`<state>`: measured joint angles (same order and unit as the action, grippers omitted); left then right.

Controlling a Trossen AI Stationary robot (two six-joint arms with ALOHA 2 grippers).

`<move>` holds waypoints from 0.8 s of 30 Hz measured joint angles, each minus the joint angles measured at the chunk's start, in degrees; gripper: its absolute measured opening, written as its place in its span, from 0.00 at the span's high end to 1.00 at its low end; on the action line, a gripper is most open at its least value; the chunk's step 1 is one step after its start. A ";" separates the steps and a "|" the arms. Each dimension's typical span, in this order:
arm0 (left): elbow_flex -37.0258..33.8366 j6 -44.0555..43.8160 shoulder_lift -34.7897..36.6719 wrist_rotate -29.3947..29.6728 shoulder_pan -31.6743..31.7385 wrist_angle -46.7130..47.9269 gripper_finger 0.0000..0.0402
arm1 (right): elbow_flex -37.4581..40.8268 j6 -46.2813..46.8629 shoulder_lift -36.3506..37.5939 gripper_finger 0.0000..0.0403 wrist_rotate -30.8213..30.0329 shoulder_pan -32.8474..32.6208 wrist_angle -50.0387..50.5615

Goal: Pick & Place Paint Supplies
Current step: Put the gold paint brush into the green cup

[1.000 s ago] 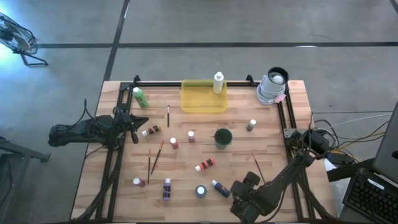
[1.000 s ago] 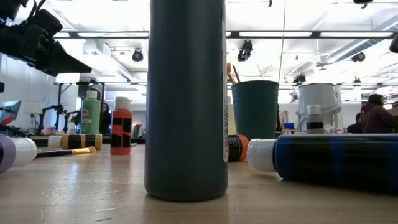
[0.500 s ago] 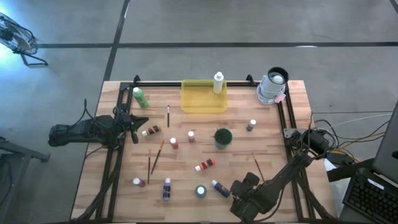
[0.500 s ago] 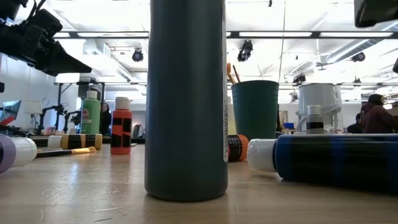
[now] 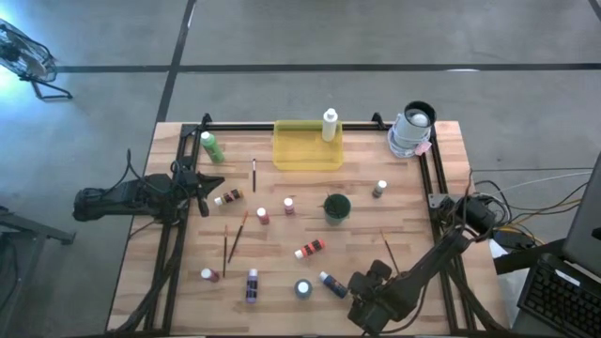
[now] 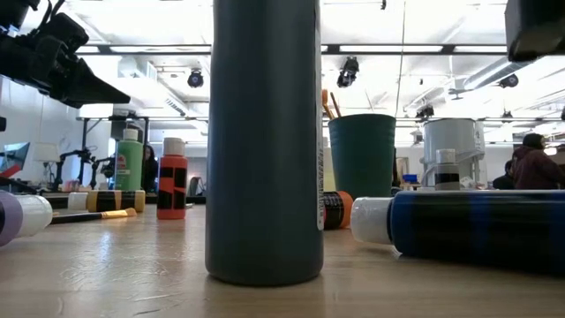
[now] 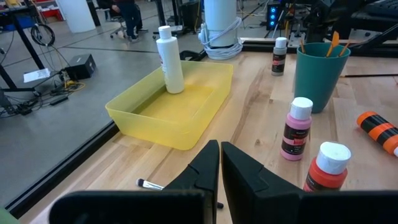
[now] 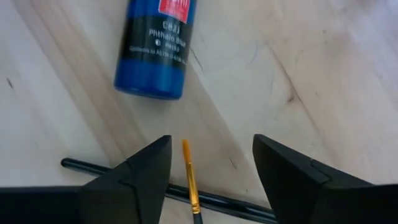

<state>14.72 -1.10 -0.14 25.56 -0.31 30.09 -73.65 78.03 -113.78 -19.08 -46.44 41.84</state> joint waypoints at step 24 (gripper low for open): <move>-0.02 -0.01 0.00 0.00 0.00 -0.02 0.94 | -0.08 1.53 -1.10 0.89 2.88 0.40 -1.12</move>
<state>14.70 -1.12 -0.15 25.56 -0.32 30.06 -73.73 79.56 -114.88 -16.20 -46.04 40.72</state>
